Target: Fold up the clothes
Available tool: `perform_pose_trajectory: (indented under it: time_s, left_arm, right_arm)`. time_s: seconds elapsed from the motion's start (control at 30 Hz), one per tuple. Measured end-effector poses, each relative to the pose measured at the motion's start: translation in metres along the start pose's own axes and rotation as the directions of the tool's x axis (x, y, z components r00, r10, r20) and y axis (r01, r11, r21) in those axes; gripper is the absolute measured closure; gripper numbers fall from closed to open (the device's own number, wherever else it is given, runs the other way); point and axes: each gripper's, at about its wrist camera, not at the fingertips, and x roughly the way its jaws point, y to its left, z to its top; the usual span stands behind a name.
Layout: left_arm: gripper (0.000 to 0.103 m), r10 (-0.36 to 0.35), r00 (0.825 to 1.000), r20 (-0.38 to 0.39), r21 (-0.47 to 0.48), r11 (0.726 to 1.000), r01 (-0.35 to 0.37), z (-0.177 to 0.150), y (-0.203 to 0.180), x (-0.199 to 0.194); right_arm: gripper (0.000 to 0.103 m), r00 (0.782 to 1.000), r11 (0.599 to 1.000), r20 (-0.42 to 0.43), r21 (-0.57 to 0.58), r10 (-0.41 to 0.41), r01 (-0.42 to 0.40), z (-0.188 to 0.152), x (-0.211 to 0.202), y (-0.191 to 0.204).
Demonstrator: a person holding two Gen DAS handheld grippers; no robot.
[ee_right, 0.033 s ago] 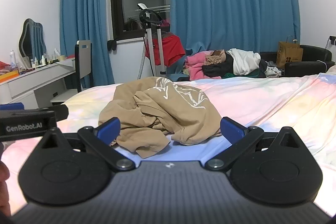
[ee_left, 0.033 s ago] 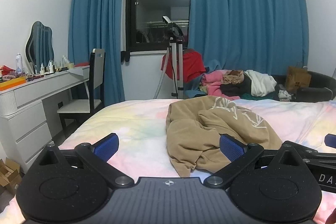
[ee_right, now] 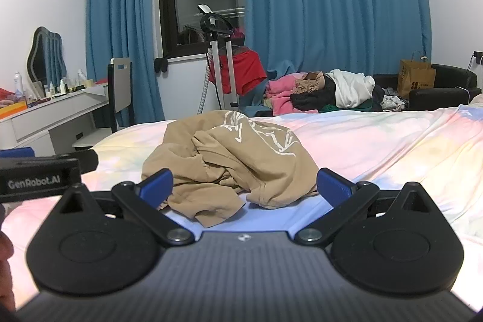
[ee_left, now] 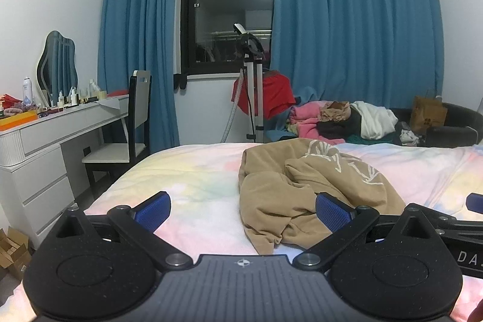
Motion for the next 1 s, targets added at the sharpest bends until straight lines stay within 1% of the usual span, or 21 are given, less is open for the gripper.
perform_pose_trajectory:
  time_s: [0.17, 0.3, 1.0]
  left_arm:
    - [0.0, -0.002, 1.0, 0.008, 0.001, 1.0, 0.002, 0.002, -0.0002, -0.0013]
    - [0.0, -0.004, 1.0, 0.014, 0.002, 1.0, 0.004, 0.0036, -0.0004, -0.0023]
    - [0.0, -0.013, 0.999, 0.04, 0.019, 1.0, 0.012, 0.003, -0.0029, -0.0058]
  right_arm:
    - [0.0, 1.0, 1.0, 0.006, -0.003, 0.002, -0.002, 0.0001, -0.0031, -0.001]
    - [0.0, 1.0, 1.0, 0.012, -0.027, 0.0, 0.0, -0.0021, -0.001, 0.0046]
    - [0.0, 1.0, 1.0, 0.006, -0.021, 0.005, -0.005, 0.0003, -0.0011, 0.0023]
